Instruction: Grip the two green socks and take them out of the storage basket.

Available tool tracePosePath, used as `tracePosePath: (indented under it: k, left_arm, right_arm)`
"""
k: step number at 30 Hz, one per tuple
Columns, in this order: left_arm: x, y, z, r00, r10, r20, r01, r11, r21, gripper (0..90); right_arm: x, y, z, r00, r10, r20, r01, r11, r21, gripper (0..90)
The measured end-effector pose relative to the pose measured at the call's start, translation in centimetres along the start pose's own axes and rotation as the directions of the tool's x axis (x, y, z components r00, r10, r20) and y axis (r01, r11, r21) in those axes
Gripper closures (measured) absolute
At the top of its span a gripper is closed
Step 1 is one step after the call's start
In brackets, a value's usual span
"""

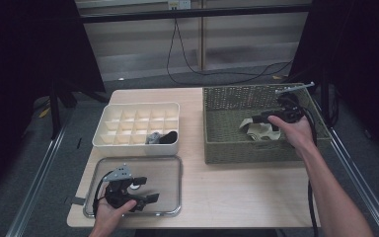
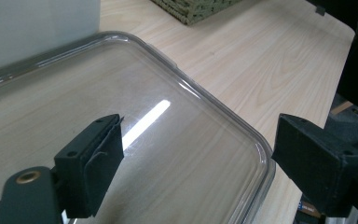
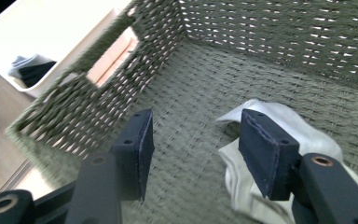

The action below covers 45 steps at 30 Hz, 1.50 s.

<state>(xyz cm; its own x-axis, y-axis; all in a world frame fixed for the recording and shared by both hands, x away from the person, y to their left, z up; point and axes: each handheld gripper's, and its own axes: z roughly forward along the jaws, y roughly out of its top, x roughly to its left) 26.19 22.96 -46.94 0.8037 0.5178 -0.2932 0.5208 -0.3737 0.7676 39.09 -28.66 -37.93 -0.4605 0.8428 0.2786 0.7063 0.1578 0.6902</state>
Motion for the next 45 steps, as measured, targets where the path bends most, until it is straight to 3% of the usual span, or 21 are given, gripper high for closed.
tracePosePath:
  k: [4,6,17,21,29,33,38,45]
  left_arm:
    - [0.1,0.0,0.0,1.0,0.001,0.002,-0.001,1.0,0.007,15.6]
    - [0.2,0.0,0.1,1.0,0.005,0.004,-0.005,0.9999,0.012,15.5]
    - [0.3,-0.1,0.0,1.0,0.009,0.004,-0.009,0.9997,0.023,14.7]
    - [0.2,0.0,0.0,0.9999,0.008,0.008,-0.008,0.9998,0.021,14.7]
    - [0.3,0.0,0.2,0.9999,0.014,0.008,-0.014,0.9994,0.03,14.4]
    - [0.4,0.1,0.3,0.9998,0.015,0.014,-0.016,0.9993,0.033,14.4]
    - [0.4,0.2,0.4,0.9998,0.015,0.014,-0.015,0.9994,0.03,14.5]
    - [0.5,0.1,0.3,0.9998,0.013,0.015,-0.014,0.9995,0.027,14.5]
  right_arm:
    - [-0.8,0.8,1.4,0.9996,-0.003,0.029,0.002,0.999,0.054,48.7]
    - [-1.2,1.2,2.2,0.9973,-0.003,0.073,-0.004,0.996,0.085,51.3]
    - [-3.3,1.8,5.3,0.9927,0.027,0.118,-0.05,0.978,0.201,54.8]
    - [-3.5,1.7,6.1,0.9924,0.017,0.122,-0.043,0.977,0.208,56.2]
    - [-4.0,1.4,7.1,0.9908,0.007,0.135,-0.042,0.965,0.257,48.2]
    - [-4.4,1.4,7.5,0.9899,0.005,0.142,-0.045,0.959,0.28,48.9]
    - [-5.0,1.2,8.0,0.9857,0.008,0.168,-0.061,0.948,0.312,57.1]
    - [-5.1,1.4,7.9,0.9835,0.027,0.179,-0.08,0.952,0.296,82.8]
